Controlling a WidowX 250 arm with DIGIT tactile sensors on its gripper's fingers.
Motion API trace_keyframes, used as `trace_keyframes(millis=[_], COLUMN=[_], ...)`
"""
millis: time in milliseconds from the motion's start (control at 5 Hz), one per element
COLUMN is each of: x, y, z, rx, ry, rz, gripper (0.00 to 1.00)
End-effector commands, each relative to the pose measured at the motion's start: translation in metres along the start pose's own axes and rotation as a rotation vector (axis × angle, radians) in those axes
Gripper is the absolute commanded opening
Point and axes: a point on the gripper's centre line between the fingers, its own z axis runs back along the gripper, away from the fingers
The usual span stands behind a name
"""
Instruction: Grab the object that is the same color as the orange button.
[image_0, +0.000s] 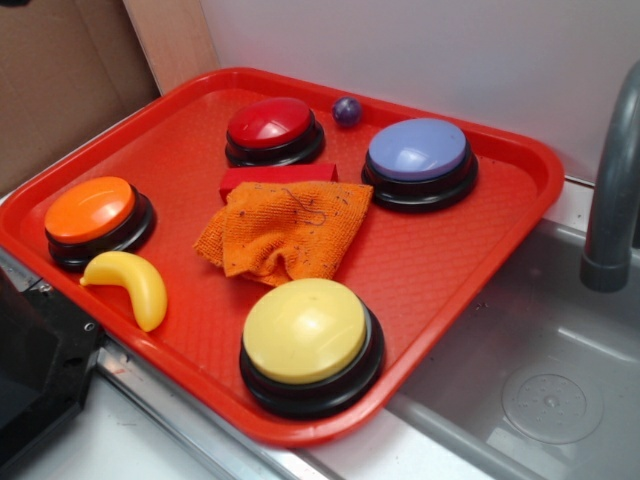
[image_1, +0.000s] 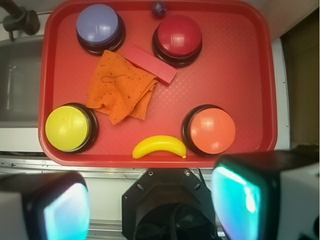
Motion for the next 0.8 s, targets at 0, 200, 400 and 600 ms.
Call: trace_keyframes(millis=[0,200,400,600], x=[0.000,0.021,0.046,0.067], y=[0.000,-0.007,-0.013,-0.025], z=[0.000,-0.026,-0.065,-0.110], rx=[0.000,0.007,0.054,0.066], ry=[0.000,-0.001,0.025,0.037], rz=[0.000,-0.071,-0.037,0.066], gripper=[1.00,1.00,1.00,1.00])
